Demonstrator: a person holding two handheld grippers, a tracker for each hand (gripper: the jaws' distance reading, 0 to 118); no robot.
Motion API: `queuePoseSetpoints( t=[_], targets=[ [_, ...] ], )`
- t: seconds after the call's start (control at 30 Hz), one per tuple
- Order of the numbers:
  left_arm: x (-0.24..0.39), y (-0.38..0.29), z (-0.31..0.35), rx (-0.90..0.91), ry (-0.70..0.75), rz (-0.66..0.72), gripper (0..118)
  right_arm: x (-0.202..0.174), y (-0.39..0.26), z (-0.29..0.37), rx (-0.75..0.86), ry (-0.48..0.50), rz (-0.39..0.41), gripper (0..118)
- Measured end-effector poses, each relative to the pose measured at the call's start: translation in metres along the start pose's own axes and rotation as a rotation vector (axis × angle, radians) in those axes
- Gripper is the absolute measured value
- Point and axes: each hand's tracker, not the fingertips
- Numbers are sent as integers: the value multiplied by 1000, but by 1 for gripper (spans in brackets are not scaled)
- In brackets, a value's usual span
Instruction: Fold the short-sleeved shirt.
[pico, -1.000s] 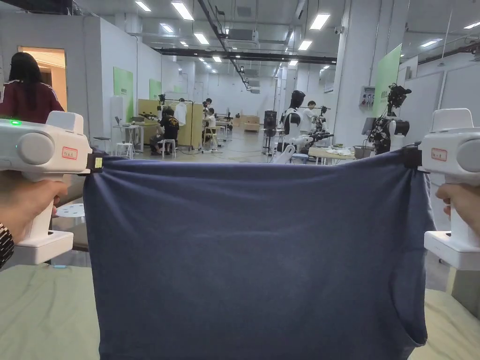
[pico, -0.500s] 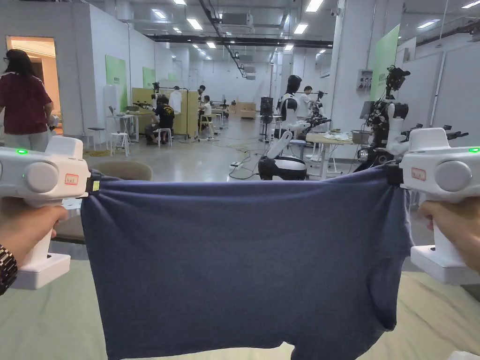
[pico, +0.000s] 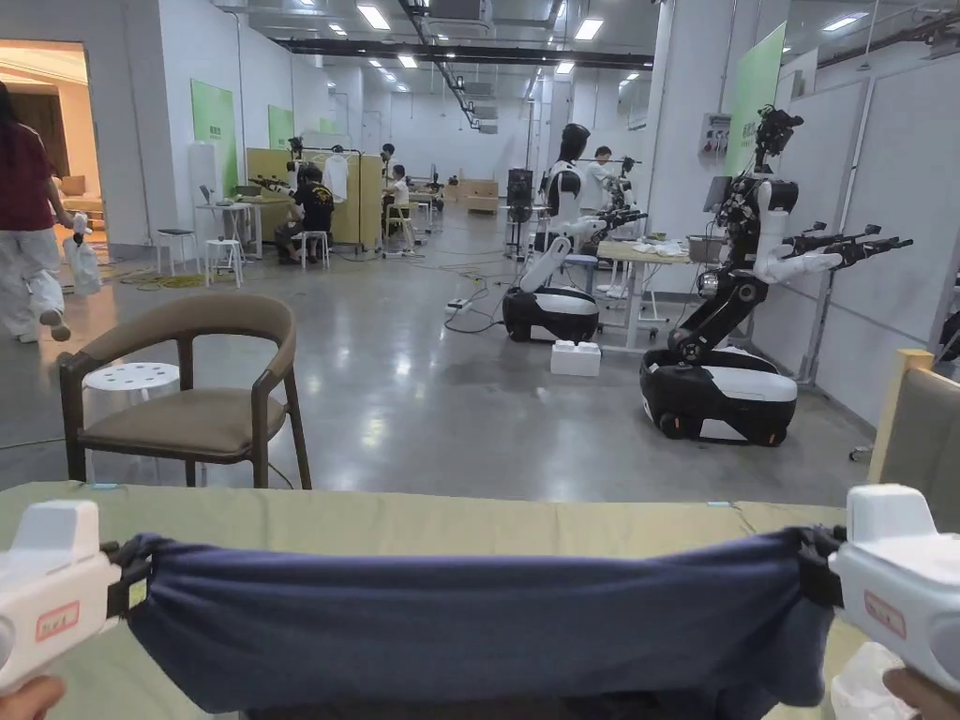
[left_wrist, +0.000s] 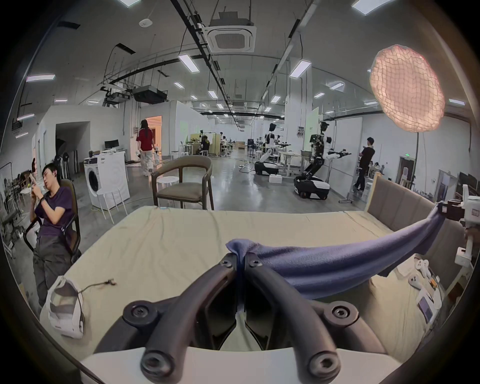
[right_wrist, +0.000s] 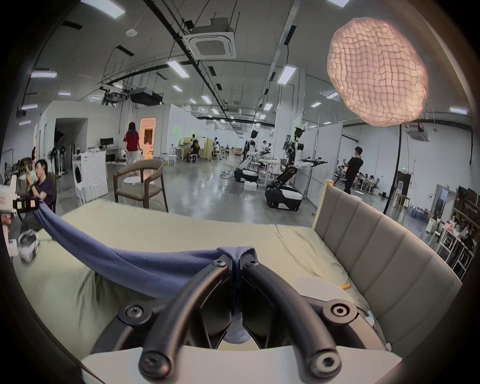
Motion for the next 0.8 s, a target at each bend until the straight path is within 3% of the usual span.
queuePoseSetpoints(
  t=[0.5,0.8],
  targets=[
    [-7,-129,116,-86,-2,6,0,-23,-123,121,-202,-10,49,2],
    [-4,-229,139,-422,-25,-11,0,-43,-226,139,-492,21,67,2]
  ],
)
